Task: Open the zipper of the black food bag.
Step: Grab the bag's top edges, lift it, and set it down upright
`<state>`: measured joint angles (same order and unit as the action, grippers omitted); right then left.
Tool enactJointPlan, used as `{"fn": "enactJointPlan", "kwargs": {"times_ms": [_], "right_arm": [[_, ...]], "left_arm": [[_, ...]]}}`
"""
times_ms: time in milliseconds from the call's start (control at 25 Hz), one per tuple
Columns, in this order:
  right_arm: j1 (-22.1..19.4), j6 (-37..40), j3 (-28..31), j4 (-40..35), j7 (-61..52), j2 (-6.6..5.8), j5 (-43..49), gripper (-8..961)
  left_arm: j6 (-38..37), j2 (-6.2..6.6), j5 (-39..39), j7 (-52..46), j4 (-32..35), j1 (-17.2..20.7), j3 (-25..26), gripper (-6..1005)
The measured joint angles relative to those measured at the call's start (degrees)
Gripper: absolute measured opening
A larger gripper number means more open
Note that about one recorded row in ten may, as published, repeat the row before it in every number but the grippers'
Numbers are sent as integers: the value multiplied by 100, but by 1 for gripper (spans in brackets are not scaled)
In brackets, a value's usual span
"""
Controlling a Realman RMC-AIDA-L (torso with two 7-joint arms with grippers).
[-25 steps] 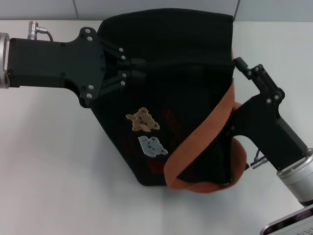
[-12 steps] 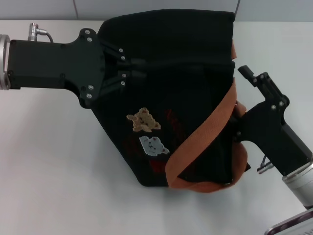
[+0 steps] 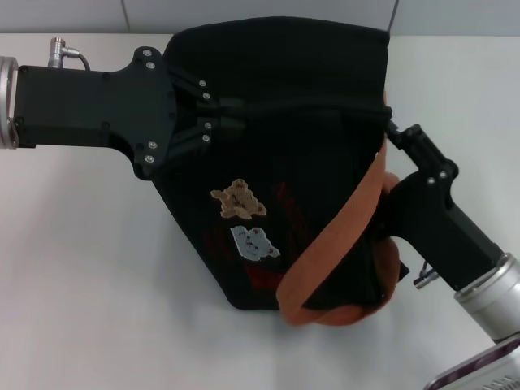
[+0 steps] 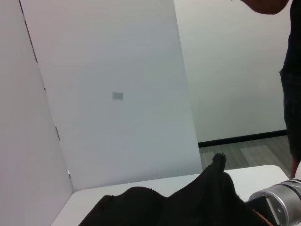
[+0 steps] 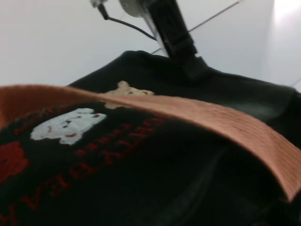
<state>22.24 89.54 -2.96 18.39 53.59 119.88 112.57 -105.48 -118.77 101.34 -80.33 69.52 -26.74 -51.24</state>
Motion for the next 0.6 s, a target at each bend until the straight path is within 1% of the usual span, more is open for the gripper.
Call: {"fn": "enactJointPlan", "kwargs": {"times_ms": [280,600], "right_arm": [[100,22,-2,109,84,0,134,740],[81,261,-3,128,-33,0,135,740]], "left_arm": [[-4,-4,-11,0,-39,-20,1,98],[13,-5,-13,0,-95,-41,-2,99]]}}
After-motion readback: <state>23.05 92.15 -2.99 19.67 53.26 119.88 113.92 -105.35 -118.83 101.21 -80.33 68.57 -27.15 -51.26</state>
